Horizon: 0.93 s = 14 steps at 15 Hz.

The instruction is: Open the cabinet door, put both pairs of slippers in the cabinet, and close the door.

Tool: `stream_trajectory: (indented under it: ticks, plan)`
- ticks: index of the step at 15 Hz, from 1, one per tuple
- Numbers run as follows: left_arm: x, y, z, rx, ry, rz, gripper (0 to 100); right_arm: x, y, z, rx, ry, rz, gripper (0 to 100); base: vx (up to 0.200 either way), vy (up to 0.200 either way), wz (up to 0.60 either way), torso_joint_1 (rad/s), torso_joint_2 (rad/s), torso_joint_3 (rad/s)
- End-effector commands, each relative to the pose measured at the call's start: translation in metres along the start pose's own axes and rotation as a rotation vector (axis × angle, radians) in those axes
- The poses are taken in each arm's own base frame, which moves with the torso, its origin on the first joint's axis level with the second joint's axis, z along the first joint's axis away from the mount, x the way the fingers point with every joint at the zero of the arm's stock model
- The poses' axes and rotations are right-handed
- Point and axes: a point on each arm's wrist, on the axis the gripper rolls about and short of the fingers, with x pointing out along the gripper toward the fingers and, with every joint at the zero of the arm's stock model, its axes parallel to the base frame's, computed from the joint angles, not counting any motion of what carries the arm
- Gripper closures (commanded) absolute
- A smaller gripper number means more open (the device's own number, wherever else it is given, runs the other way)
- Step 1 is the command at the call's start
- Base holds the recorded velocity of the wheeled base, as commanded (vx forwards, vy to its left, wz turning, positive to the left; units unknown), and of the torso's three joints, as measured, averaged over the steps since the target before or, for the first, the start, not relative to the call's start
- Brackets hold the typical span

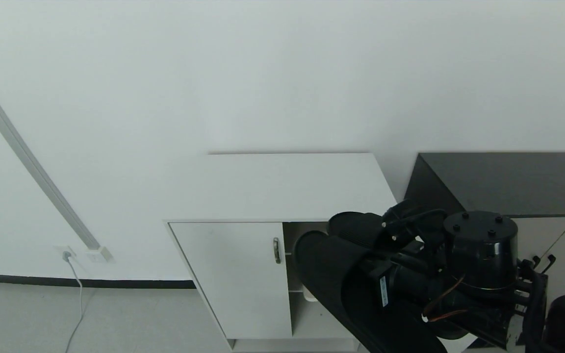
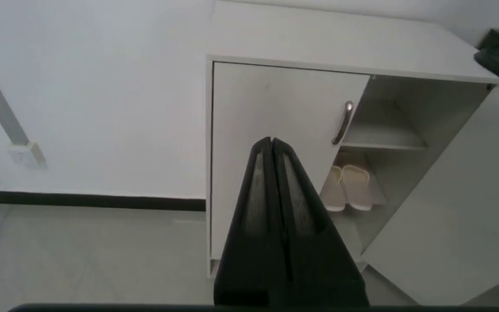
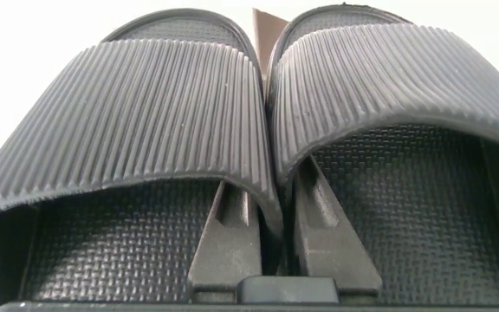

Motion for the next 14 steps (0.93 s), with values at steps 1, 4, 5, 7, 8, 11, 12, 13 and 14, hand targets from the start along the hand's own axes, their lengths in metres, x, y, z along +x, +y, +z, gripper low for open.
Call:
stream_trajectory:
  ticks: [1,4,5,7,8,11,12,13,14]
  plan:
    - [0.0001,0.0,0.0001,0.0,0.001,0.001,100,0.0008,-0.0004,-0.001,0.0,0.004,-0.003,100,0.0,0.0,0.0,0.0,0.0,0.0]
    - [0.0001,0.0,0.0001,0.0,0.001,0.001,100,0.0006,-0.0004,-0.0018,0.0,0.007,-0.002,100,0.0,0.0,0.0,0.0,0.0,0.0]
    - [0.0001,0.0,0.0001,0.0,0.001,0.001,100,0.0005,0.0,-0.0018,-0.001,0.007,0.0,100,0.0,0.0,0.0,0.0,0.0,0.0]
    - [0.0002,0.0,-0.0004,0.0,0.002,0.001,100,0.0005,0.0,-0.0018,-0.001,0.007,0.0,100,0.0,0.0,0.0,0.0,0.0,0.0]
    - [0.0002,0.0,-0.0004,0.0,0.002,0.001,100,0.0008,0.0,-0.0022,-0.001,0.009,0.0,100,0.0,0.0,0.0,0.0,0.0,0.0]
    - [0.0002,0.0,-0.0004,0.0,0.002,0.001,100,0.0007,0.0,-0.0026,-0.001,0.01,0.0,100,0.0,0.0,0.0,-0.113,0.23,0.121]
    - [0.0001,0.0,0.0001,0.0,0.001,0.001,100,0.0006,-0.0001,-0.003,-0.001,0.012,0.0,100,0.0,0.0,0.0,-0.154,0.35,0.178]
    - [0.0001,0.0,0.0001,0.0,0.001,0.001,100,0.0006,-0.0001,-0.003,-0.001,0.012,0.0,100,0.0,0.0,0.0,-0.154,0.35,0.198]
    - [0.0001,0.0,0.0001,0.0,0.001,0.001,100,0.0006,-0.0001,-0.003,-0.001,0.012,0.0,100,0.0,0.0,0.0,-0.159,0.35,0.203]
